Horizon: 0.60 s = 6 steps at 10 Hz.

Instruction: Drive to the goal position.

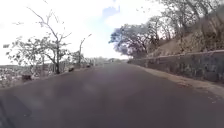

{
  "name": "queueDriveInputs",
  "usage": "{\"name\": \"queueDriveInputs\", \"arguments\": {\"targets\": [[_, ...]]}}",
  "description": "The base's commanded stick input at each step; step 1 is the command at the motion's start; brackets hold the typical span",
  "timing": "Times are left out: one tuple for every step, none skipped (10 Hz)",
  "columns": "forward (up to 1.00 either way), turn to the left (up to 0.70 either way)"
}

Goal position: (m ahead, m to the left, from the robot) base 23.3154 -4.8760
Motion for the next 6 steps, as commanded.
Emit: {"name": "queueDriveInputs", "arguments": {"targets": [[0.70, 0.00], [0.70, 0.00], [0.70, 0.00], [0.70, 0.00], [0.70, 0.00], [0.70, 0.00]]}}
